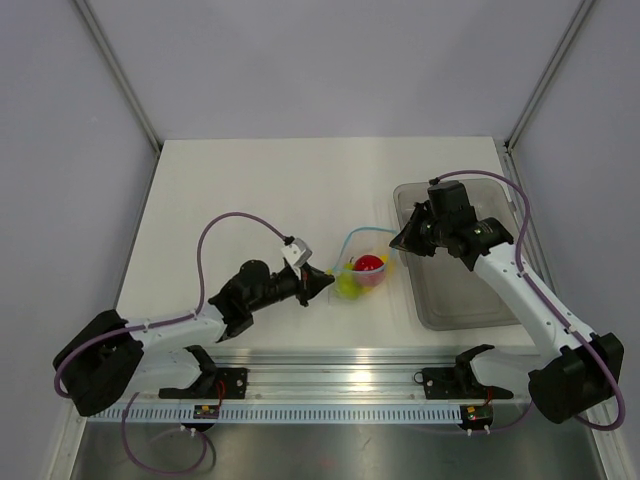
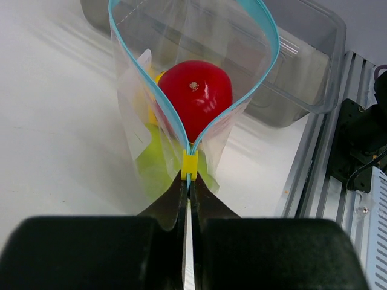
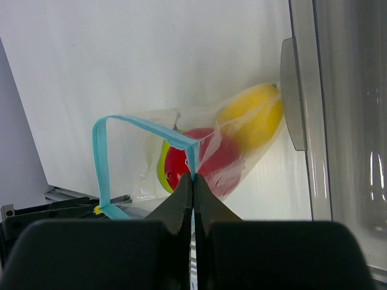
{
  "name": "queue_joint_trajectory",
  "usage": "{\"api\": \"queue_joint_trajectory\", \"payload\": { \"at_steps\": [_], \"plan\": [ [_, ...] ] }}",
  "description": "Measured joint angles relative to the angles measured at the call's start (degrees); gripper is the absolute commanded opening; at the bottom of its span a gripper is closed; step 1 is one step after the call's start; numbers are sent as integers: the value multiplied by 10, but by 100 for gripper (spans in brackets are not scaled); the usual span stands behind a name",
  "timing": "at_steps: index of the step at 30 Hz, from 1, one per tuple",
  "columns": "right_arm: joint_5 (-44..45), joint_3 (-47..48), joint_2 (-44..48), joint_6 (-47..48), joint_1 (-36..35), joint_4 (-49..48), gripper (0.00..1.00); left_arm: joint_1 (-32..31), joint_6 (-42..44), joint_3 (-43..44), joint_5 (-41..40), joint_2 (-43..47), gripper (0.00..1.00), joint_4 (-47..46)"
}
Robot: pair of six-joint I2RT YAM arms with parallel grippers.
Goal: Place the food in the zip-top bag and seal the zipper
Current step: Zip the zipper food storage bag at the center of the board.
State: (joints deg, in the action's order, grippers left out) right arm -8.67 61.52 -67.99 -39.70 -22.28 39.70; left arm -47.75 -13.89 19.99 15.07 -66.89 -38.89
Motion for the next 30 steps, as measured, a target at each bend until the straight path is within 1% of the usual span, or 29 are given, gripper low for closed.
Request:
{"api": "queue_joint_trajectory", "payload": {
  "at_steps": [2,3,5,6,7,10,13,16,18,22,24,26,30],
  "plan": [
    [0,0,2,1,0,0,1,0,11,3,-2,17,0,16],
    [0,0,2,2,0,0,9,0,17,6,-2,25,0,24],
    [-1,0,3,11,0,1,20,0,36,12,-2,46,0,46],
    [-3,2,3,19,0,6,30,2,48,18,2,55,0,60],
    [-5,7,3,30,0,14,35,7,60,25,12,62,0,73],
    [-11,44,3,64,0,48,50,39,90,59,72,66,0,122],
    [-22,115,2,118,-2,76,59,92,114,107,157,56,0,176],
    [-31,171,-1,168,-17,87,61,129,148,173,231,28,0,247],
    [-36,195,-7,201,-38,92,60,135,171,211,268,10,0,288],
    [-35,216,-28,268,-99,92,61,143,216,276,339,-24,0,377],
    [-39,216,-33,312,-148,83,61,148,232,294,367,-34,0,410],
    [-48,199,-28,353,-173,45,62,150,242,302,385,-38,0,432],
    [-87,113,10,451,-205,-60,61,155,259,303,404,-38,0,466]
  ]
}}
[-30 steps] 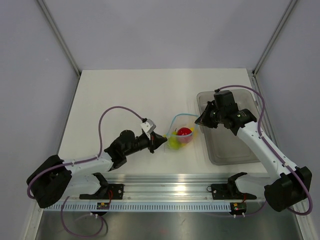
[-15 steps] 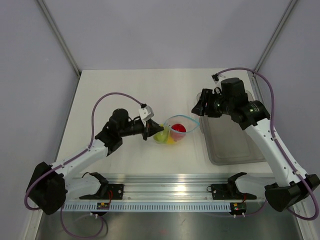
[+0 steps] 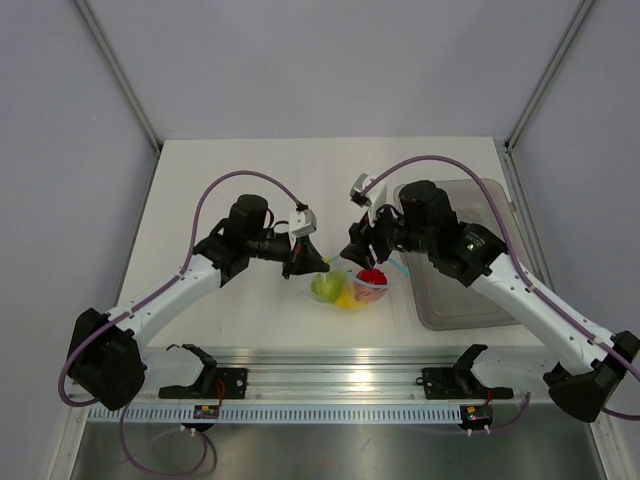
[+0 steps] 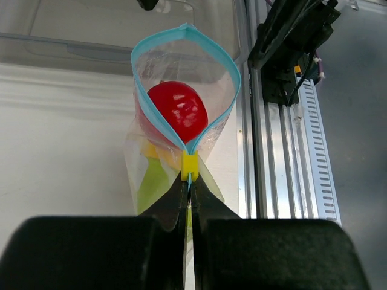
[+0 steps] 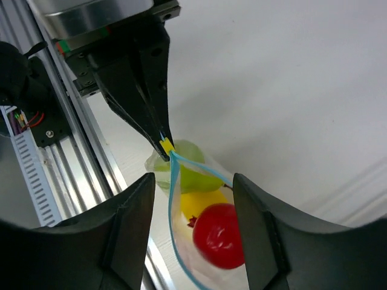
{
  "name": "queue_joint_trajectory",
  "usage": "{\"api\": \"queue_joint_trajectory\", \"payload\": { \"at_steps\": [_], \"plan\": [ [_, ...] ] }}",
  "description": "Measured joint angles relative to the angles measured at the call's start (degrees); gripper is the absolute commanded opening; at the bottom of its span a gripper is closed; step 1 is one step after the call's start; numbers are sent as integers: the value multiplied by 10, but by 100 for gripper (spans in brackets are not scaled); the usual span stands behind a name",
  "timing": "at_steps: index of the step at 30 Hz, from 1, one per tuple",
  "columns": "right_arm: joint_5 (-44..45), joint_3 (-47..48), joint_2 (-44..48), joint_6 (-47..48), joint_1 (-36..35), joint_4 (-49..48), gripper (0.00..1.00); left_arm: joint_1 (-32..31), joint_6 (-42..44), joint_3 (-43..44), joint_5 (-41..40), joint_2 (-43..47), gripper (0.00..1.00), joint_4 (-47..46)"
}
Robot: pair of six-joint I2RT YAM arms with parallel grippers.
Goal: Place the food in the zip-top bag and seal the zipper
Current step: Zip the zipper food storage bag at the center of the board.
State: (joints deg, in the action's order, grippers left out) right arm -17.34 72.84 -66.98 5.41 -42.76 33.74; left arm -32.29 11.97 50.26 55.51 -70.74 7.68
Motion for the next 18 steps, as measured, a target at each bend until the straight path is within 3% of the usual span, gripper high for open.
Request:
{"api": "queue_joint_trajectory", "payload": {
  "at_steps": [7,18],
  "plan": [
    [-63,-35,-1,106,-3,-66,57,10,27,6,9,0,0,45],
    [-124,-33,-50,134,-27,-85,58,18,47,21,18,1,0,77]
  ]
}}
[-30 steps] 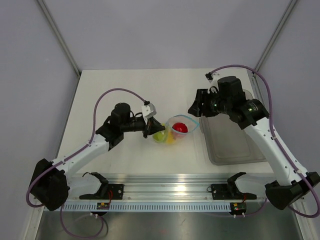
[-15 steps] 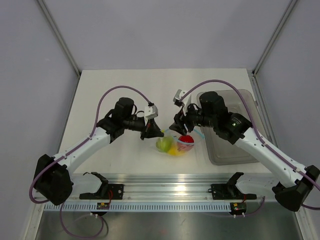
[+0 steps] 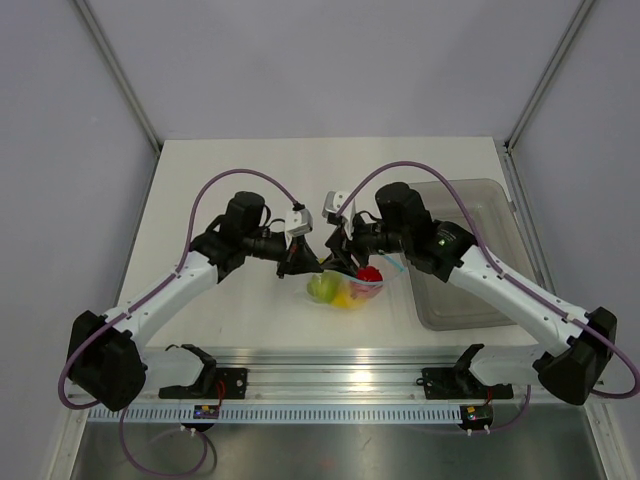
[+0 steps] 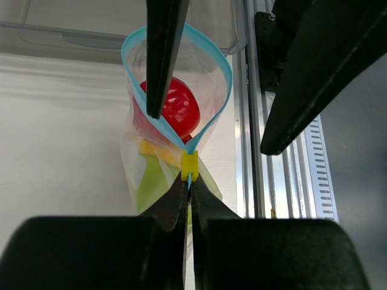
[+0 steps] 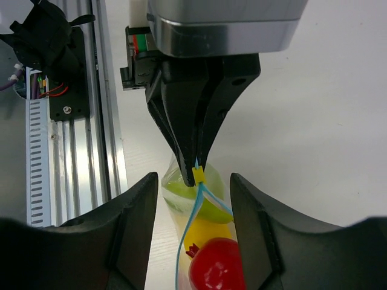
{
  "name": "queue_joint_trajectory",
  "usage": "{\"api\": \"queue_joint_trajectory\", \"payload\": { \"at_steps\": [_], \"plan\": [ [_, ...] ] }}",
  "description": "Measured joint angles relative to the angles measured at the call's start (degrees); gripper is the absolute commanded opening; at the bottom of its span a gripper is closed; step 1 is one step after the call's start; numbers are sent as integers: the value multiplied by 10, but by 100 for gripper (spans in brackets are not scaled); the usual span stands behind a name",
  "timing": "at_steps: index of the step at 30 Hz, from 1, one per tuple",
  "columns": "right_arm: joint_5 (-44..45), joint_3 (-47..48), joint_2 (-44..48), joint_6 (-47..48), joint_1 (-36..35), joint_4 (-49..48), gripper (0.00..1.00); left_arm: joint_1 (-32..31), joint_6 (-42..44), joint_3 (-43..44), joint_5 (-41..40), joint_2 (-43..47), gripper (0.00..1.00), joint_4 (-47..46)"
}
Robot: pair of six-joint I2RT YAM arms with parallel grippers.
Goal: Place the food in the zip-top bag and seal the zipper
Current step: Zip the zipper food storage bag at the center of the board.
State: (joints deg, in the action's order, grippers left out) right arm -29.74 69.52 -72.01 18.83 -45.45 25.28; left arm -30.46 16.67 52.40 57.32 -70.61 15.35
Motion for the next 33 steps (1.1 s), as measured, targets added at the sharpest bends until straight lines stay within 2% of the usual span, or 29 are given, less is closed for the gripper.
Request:
{"api": "queue_joint_trajectory", "payload": {
  "at_steps": [14,15,16,18,19,25,26,28,33],
  "plan": [
    [-36,-11,-41,0,-3,-32,52,10,2,0,13,1,0,9],
    [-37,-15,-41,0,-3,-32,50,10,2,0,14,2,0,9],
    [-38,-19,-41,0,-3,-32,41,11,2,0,14,2,0,9],
    [-38,-24,-41,1,-3,-34,34,11,2,0,16,4,0,11],
    [-37,-26,-41,0,-3,-36,27,11,2,0,17,4,0,12],
    [-28,-34,-41,-6,-3,-60,11,12,2,0,20,5,0,15],
    [-27,-38,-40,-7,-3,-66,5,12,2,0,20,5,0,16],
    [-25,-43,-38,-9,-3,-76,0,14,2,0,20,5,0,17],
    [-23,-53,-31,-11,-3,-86,0,17,8,0,21,5,0,17]
  ]
}}
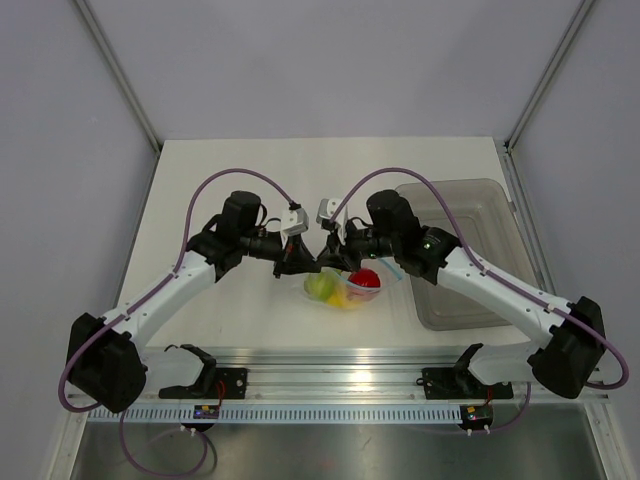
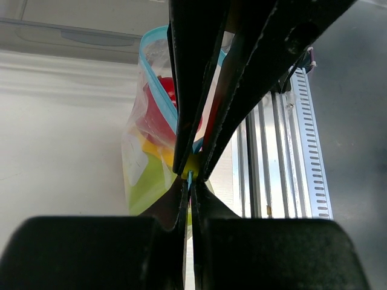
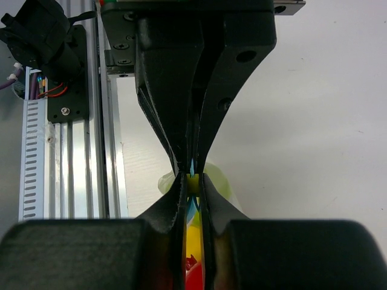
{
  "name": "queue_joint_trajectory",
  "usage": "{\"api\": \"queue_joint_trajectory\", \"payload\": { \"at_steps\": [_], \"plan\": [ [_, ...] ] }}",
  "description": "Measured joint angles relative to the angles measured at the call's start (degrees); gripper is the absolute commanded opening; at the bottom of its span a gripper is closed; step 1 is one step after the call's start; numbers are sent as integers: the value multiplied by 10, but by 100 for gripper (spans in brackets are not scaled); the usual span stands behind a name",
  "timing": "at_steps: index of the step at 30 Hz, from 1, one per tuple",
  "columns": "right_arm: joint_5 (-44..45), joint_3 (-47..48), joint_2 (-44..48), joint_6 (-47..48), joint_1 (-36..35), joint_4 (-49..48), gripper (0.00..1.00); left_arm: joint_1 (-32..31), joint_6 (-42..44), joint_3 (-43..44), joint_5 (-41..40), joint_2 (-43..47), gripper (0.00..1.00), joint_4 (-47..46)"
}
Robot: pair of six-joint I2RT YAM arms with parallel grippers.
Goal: Place the food in the zip-top bag and seal the zipper
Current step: Zip the zipper food storage bag at the center of the board.
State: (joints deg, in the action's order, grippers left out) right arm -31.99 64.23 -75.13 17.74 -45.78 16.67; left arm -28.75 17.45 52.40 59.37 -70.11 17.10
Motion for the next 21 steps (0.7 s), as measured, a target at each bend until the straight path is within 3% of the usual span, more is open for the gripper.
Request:
{"api": "queue_joint_trajectory", "payload": {
  "at_steps": [14,21],
  "plan": [
    [50,-55,78,1,-4,-22,0,59,5,0,20,37,0,0],
    [81,-87,111,-1,-4,-23,0,100,-63,-9,-29,50,0,-54]
  ]
}}
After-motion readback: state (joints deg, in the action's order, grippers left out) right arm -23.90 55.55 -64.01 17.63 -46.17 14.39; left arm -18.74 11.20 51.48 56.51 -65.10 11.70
